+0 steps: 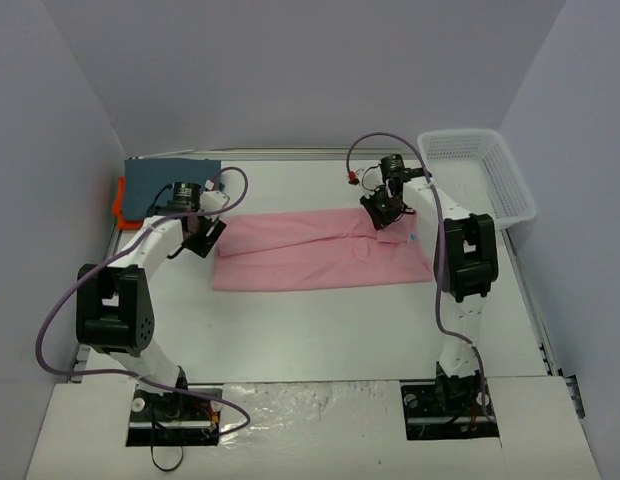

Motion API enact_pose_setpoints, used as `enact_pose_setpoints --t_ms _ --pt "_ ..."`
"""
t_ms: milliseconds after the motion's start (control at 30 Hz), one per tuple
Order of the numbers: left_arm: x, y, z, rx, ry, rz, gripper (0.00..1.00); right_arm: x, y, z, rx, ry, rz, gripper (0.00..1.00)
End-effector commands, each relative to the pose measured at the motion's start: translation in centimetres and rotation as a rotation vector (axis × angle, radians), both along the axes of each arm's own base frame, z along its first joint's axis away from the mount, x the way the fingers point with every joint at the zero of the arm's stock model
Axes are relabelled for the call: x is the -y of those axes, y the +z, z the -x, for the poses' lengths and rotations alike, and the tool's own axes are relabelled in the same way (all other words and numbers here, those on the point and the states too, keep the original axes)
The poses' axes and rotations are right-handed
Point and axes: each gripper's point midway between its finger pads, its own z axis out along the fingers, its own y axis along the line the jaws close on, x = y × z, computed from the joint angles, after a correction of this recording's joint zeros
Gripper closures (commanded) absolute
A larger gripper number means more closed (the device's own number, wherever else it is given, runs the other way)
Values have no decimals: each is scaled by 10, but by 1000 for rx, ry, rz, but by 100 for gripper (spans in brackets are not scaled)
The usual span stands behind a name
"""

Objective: Fold and stack the t-shirts
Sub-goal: Fold the other side of the tshirt into a rectangle

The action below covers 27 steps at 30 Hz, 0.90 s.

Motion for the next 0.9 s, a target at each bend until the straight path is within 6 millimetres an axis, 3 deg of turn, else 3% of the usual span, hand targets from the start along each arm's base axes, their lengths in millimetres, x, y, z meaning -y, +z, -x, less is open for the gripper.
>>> enact_pose_setpoints --t_ms 0,300,500,700,733,867 --pt "1 15 4 36 15 28 28 0 43 13 43 12 -20 98" --pt "1 21 14 39 16 33 28 -1 50 31 9 44 -37 95" --pt "0 19 20 30 15 31 28 3 36 57 -87 96 -16 96" --pt "5 19 23 15 -3 52 28 9 18 100 -262 190 -7 81" --pt "5 19 23 13 -4 53 28 10 16 104 -273 213 -3 74" --pt "6 19 24 9 -8 60 28 12 12 117 -309 247 0 66"
